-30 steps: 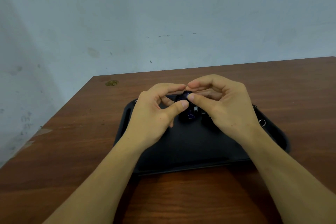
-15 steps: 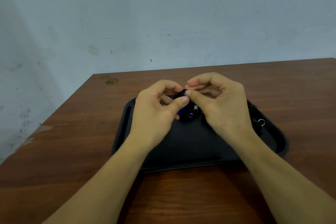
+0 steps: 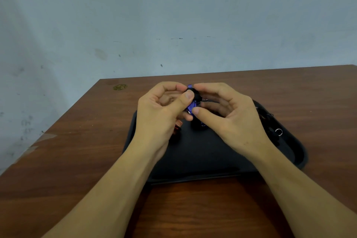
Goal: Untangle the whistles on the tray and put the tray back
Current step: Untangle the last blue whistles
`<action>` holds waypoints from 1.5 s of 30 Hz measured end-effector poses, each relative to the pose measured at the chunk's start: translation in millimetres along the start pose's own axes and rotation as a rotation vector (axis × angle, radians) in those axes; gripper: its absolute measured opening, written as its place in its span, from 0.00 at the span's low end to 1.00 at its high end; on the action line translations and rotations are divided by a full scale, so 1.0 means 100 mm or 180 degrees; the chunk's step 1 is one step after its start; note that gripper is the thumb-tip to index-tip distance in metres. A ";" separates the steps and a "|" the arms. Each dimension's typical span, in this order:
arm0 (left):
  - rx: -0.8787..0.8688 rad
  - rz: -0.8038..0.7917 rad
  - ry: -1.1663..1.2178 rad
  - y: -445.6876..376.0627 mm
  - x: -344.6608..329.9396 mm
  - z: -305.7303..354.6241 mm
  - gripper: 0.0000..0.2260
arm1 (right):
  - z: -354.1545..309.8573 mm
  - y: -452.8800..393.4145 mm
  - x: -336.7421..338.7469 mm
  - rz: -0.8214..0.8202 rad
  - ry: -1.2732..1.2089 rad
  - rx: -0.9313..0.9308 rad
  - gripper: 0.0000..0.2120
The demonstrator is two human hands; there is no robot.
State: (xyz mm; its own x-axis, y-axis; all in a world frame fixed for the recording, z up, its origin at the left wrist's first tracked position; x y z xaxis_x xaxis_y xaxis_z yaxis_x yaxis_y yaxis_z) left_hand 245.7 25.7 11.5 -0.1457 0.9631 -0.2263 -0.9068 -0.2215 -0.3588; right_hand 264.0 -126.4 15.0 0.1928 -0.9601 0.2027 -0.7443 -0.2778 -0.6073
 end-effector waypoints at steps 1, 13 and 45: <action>0.0041 0.0014 0.0051 0.00 0.00 -0.01 0.06 | 0.00 0.00 0.00 -0.0033 0.0011 0.0008 0.19; -0.0066 -0.0748 -0.0146 0.04 -0.12 0.02 0.19 | 0.19 -0.05 0.15 0.0250 -0.0835 -0.0710 0.12; -0.1017 -0.0951 -0.2126 0.03 -0.09 0.07 0.23 | 0.29 -0.06 0.10 0.0007 -0.1129 -0.1480 0.10</action>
State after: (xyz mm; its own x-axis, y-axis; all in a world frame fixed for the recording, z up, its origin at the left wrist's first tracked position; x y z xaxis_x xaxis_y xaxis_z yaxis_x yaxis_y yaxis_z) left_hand 241.9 17.4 19.1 -0.2123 0.8543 0.4745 -0.8024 0.1248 -0.5836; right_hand 288.9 -135.5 -1.8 0.3335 -0.9356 -0.1163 -0.9320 -0.3085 -0.1903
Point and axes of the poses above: each hand's wrist, its own y-axis away from the middle knuckle, its own x-axis out of the back of the hand, z = x × y, the point moved 5 cm from there along -y, towards the middle knuckle, and after that the axes turned 1 degree about y, right-handed, at the moved point
